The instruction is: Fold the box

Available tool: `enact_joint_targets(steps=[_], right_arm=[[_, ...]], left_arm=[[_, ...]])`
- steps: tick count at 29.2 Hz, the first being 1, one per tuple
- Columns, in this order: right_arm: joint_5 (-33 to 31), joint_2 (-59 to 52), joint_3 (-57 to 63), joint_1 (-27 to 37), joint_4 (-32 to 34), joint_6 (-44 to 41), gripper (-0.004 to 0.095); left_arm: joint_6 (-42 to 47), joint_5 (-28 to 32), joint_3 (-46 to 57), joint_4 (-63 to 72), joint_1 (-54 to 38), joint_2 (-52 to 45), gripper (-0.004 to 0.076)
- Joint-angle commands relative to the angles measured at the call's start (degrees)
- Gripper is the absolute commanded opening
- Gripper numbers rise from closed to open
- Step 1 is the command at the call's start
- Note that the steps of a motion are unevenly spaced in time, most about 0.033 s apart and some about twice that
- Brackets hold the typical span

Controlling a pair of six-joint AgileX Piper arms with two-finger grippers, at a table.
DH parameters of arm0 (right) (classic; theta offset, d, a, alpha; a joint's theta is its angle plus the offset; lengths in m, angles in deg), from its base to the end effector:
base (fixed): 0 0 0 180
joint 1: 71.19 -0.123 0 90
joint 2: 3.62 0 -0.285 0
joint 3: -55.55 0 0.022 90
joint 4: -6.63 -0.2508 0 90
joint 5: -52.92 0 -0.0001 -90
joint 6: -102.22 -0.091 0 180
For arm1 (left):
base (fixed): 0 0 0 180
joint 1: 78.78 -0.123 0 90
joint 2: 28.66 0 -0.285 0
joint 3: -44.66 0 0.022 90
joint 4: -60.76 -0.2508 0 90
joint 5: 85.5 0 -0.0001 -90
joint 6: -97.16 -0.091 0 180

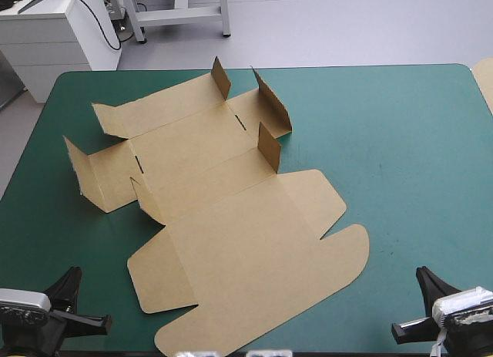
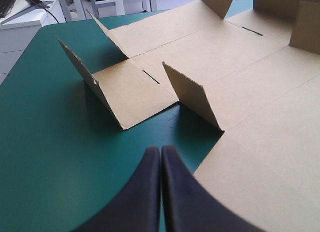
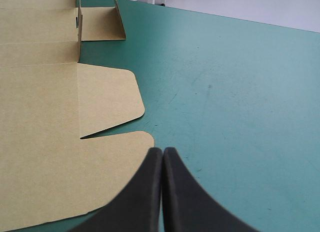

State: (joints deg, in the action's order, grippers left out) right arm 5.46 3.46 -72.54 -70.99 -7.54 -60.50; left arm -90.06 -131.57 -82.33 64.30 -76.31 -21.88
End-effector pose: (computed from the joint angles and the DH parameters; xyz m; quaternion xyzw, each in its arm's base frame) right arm 0.0070 0.0164 0.2821 -0.1058 0.7879 0.0310 0.6059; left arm 0.0099 -0.0045 0.2770 0.0637 0.7950 -0.0057 0.6033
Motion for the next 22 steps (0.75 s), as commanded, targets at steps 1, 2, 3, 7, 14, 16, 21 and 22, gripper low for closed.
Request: enact_joint_targets(steps=[1, 2, 3, 7, 14, 16, 21, 22], right_arm=[[3.8, -1.5, -1.8, -0.3, -0.8, 0.3, -0.0021], [3.8, -1.5, -1.8, -0.3, -0.8, 0.3, -0.0021], [3.8, -1.5, -1.8, -0.3, -0.8, 0.3, -0.0021], [3.8, -1.5, -1.8, -0.3, -0.8, 0.3, -0.0021], [8.4, -1.5, -1.8, -0.3, -1.6, 0.4, -0.0021], [10.2, -0.7, -2.5, -0.3, -3.4, 2.2, -0.0021], [6.5, 8.1, -7.0, -0.3, -11.5, 13.0, -0.0021], [5.3, 10.8, -8.4, -0.3, -13.1, 15.5, -0.0021]], left_arm=[[0.1, 4.4, -1.2, 0.5, 0.5, -0.4, -0.0008], [0.1, 4.4, -1.2, 0.5, 0.5, -0.4, -0.0008], [0.1, 4.4, -1.2, 0.5, 0.5, -0.4, -0.0008], [0.1, 4.4, -1.2, 0.5, 0.5, -0.4, -0.0008], [0.1, 4.4, -1.2, 0.5, 0.5, -0.4, -0.0008], [0.1, 4.4, -1.2, 0.5, 0.5, -0.4, -0.0008], [0.1, 4.4, -1.2, 0.5, 0.5, -0.4, -0.0008], [0.1, 4.4, -1.2, 0.5, 0.5, -0.4, -0.0008]])
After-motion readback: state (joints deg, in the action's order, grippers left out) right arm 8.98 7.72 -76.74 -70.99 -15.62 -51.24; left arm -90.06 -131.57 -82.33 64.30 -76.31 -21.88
